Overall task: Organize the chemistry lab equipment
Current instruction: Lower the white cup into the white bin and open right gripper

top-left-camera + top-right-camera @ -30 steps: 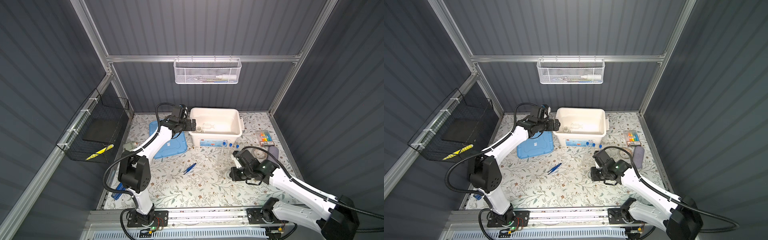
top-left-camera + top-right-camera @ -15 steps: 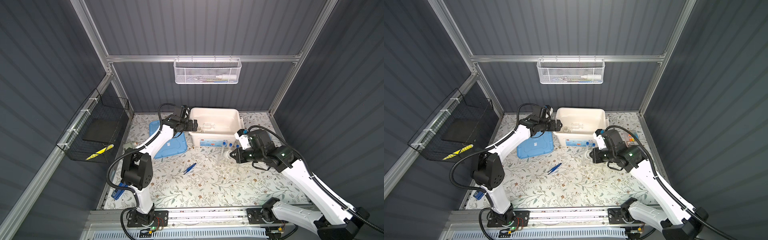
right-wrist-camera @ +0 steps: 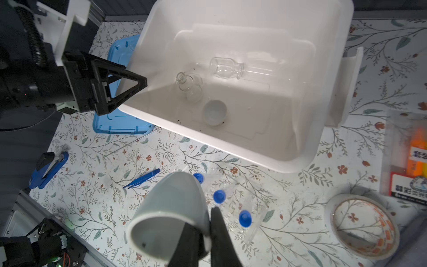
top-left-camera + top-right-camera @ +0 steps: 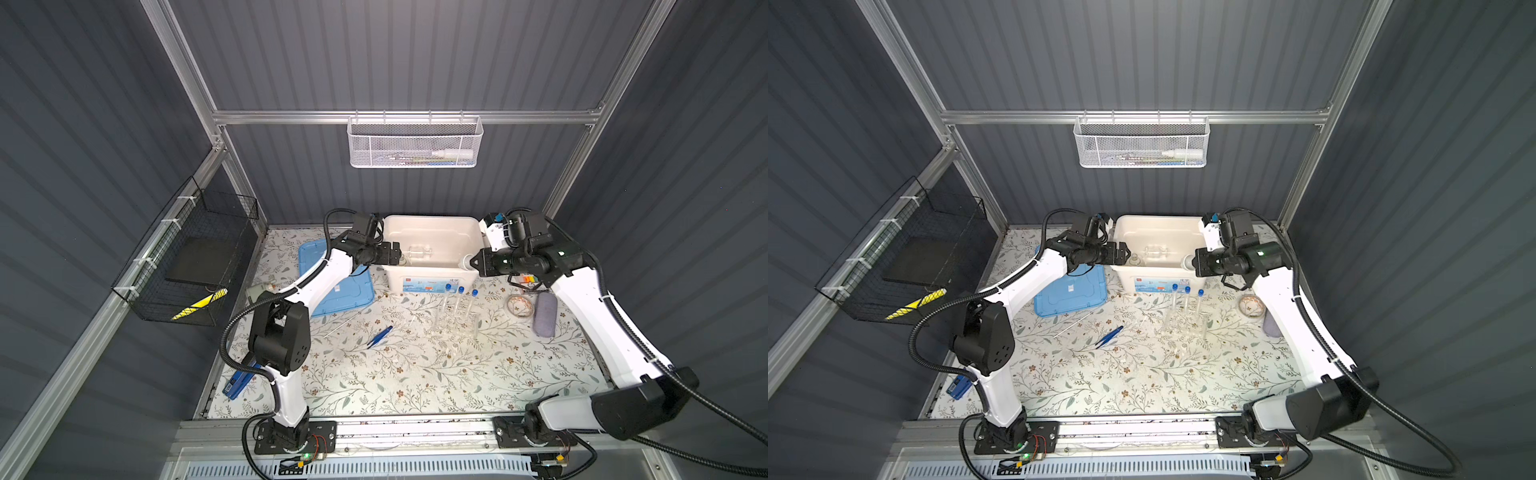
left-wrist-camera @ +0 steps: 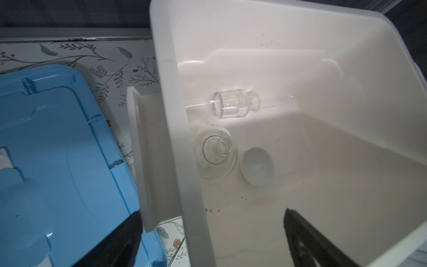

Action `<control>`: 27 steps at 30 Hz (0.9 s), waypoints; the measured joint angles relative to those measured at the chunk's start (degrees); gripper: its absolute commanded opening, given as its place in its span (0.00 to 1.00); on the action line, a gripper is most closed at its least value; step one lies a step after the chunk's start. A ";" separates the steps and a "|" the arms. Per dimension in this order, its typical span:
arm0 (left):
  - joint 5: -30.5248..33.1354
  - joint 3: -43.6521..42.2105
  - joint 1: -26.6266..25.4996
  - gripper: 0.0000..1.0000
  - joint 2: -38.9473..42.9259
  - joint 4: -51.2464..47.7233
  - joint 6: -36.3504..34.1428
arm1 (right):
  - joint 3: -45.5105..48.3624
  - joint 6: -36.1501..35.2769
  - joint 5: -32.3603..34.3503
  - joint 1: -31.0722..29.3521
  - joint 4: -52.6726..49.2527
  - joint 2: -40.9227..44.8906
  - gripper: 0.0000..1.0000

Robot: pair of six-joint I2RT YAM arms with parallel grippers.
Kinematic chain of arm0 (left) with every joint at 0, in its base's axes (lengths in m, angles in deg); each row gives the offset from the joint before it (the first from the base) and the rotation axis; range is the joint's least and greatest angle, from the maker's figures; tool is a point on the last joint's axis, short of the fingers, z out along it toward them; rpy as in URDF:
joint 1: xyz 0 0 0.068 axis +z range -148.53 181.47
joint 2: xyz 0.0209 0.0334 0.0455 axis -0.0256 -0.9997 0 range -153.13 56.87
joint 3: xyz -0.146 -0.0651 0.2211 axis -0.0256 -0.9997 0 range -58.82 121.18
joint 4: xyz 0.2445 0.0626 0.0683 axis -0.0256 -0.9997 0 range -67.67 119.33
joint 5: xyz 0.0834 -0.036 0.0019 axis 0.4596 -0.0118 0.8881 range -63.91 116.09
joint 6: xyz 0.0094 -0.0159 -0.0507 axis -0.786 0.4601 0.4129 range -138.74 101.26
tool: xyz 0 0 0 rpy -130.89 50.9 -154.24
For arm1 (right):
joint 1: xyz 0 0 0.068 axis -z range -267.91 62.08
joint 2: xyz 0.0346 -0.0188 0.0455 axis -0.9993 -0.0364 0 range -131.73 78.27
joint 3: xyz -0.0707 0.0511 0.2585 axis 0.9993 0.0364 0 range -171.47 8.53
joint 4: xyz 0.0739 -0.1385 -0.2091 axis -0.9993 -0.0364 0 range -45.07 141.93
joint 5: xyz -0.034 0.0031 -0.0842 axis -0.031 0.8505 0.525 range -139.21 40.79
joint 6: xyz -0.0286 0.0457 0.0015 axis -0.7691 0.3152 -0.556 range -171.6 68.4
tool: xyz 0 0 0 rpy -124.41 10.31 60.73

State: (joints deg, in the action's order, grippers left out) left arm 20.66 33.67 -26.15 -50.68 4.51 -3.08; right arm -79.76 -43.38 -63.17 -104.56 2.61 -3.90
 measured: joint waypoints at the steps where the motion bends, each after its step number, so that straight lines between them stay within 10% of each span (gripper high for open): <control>1: -0.02 0.11 -0.42 0.97 -0.02 0.04 0.00 | -1.16 -0.70 -0.02 0.37 0.00 -1.53 0.08; 27: 1.73 -0.09 -5.18 1.00 2.14 2.51 0.00 | -29.22 -10.32 -0.90 2.71 -1.38 -38.34 0.08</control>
State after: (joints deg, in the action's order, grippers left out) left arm 22.39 33.58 -31.33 -48.54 7.02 -3.08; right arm -108.98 -53.69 -64.06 -101.85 1.23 -42.23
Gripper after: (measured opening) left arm 0.996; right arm 0.101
